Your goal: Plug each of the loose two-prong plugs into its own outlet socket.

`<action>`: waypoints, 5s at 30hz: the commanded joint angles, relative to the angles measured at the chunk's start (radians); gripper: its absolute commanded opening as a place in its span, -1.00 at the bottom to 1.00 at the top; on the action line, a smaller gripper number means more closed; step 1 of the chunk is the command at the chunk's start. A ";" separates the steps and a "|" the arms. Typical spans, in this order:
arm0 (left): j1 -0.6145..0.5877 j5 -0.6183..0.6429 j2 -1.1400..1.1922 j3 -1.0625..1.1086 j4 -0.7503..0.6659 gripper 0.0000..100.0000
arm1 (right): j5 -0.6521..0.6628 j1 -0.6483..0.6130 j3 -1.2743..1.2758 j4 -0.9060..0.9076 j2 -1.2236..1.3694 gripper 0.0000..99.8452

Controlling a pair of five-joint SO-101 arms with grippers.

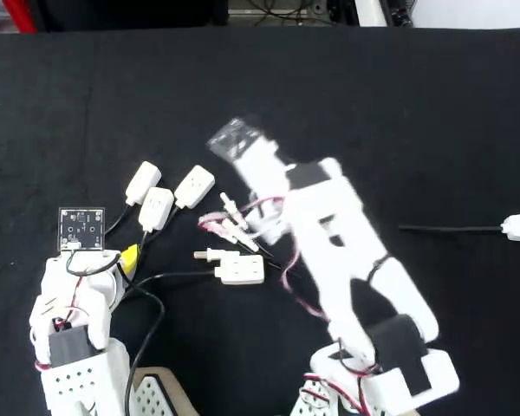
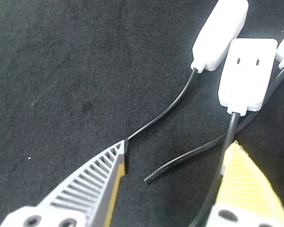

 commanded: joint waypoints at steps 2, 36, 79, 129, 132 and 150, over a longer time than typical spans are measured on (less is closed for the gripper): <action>-0.005 -0.005 -0.002 0.018 -0.012 -0.37 | 0.003 -0.095 0.019 -0.094 0.062 -0.73; -0.004 -0.005 0.000 0.018 -0.012 -0.37 | 0.339 0.037 -0.196 0.074 0.232 -0.98; -0.002 -0.006 0.000 0.018 -0.012 -0.37 | -0.218 0.400 -0.997 0.692 0.736 -0.98; -0.005 -0.006 0.000 0.018 -0.012 -0.37 | -0.285 0.568 -0.613 0.038 0.495 -0.98; -0.005 -0.006 0.000 0.018 -0.012 -0.37 | -0.288 0.565 -0.618 0.058 0.486 -0.98; -0.005 -0.006 0.000 0.018 -0.012 -0.37 | -1.129 0.222 -0.696 0.529 0.430 -0.74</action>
